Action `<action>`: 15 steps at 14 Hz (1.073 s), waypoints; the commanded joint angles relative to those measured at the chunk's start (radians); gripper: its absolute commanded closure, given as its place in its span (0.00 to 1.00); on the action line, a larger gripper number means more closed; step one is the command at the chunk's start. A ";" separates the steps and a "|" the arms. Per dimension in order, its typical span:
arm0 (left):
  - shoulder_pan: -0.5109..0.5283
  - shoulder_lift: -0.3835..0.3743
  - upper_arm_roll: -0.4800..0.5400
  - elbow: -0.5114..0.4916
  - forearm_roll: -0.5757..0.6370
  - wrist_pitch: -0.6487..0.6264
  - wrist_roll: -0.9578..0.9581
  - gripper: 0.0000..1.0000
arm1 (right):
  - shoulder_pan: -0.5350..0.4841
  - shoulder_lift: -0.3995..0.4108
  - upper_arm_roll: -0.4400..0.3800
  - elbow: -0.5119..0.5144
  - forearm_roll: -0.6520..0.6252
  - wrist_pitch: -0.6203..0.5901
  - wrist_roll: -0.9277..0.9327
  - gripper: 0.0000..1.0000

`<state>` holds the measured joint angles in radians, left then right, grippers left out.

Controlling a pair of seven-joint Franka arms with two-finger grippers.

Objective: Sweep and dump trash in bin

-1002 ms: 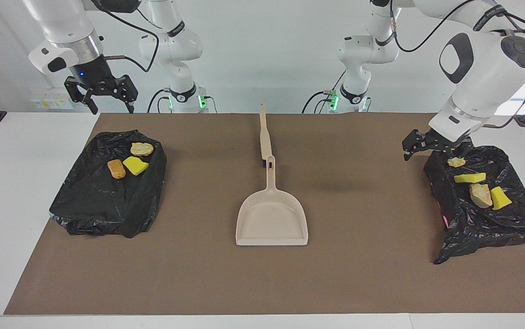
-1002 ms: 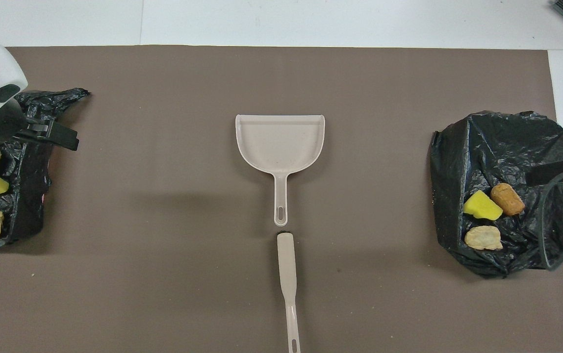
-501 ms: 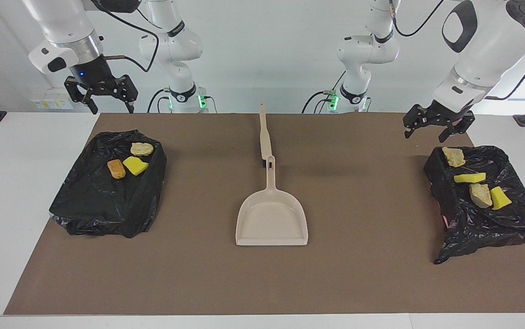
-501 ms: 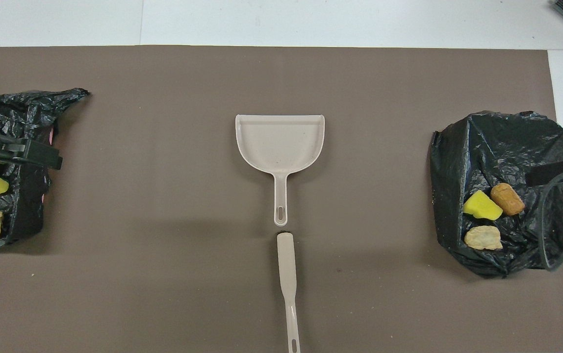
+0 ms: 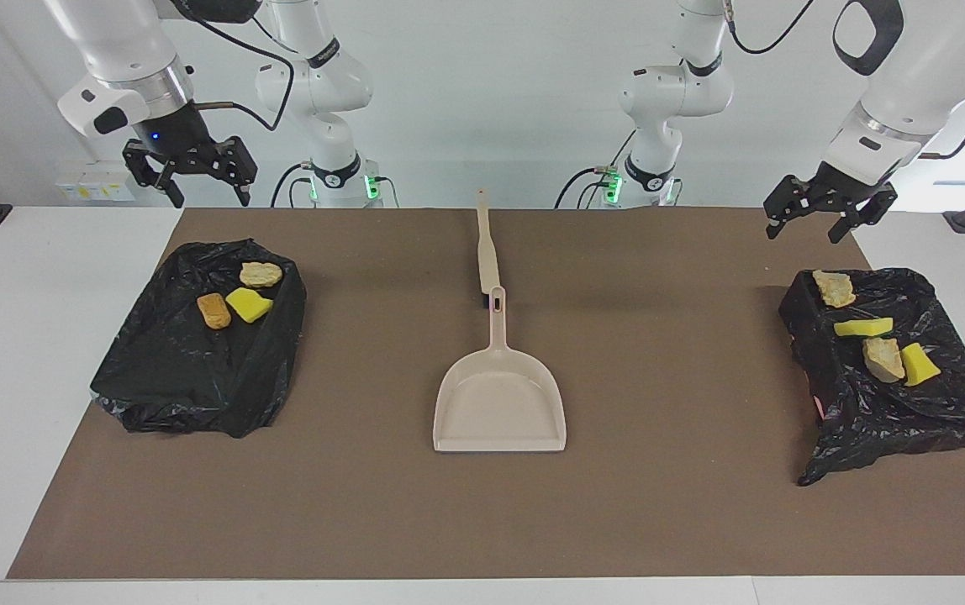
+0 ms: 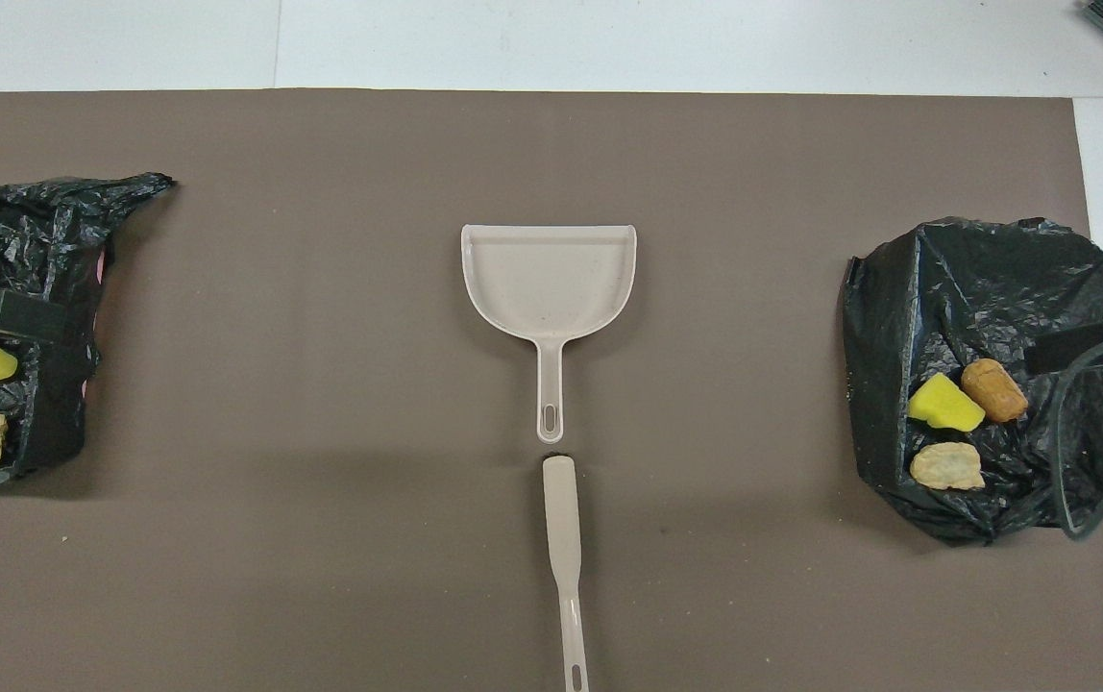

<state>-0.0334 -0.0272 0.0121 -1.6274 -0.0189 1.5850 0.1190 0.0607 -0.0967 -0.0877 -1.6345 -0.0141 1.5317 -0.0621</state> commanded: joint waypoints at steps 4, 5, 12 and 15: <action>-0.006 -0.005 -0.004 -0.002 0.045 -0.016 0.080 0.00 | 0.002 -0.008 0.005 0.004 0.005 0.011 0.056 0.00; -0.008 -0.007 -0.004 -0.003 0.045 -0.014 0.080 0.00 | 0.002 -0.008 0.005 0.002 0.005 0.013 0.079 0.00; -0.011 -0.007 -0.006 -0.003 0.043 -0.011 0.077 0.00 | -0.010 -0.008 0.000 0.001 0.003 0.010 0.071 0.00; -0.011 -0.007 -0.006 -0.003 0.043 -0.013 0.077 0.00 | -0.012 -0.017 -0.006 -0.008 0.003 0.005 0.070 0.00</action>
<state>-0.0352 -0.0271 0.0026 -1.6275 0.0086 1.5779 0.1886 0.0583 -0.0972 -0.0951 -1.6310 -0.0136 1.5352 -0.0002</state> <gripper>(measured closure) 0.000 0.000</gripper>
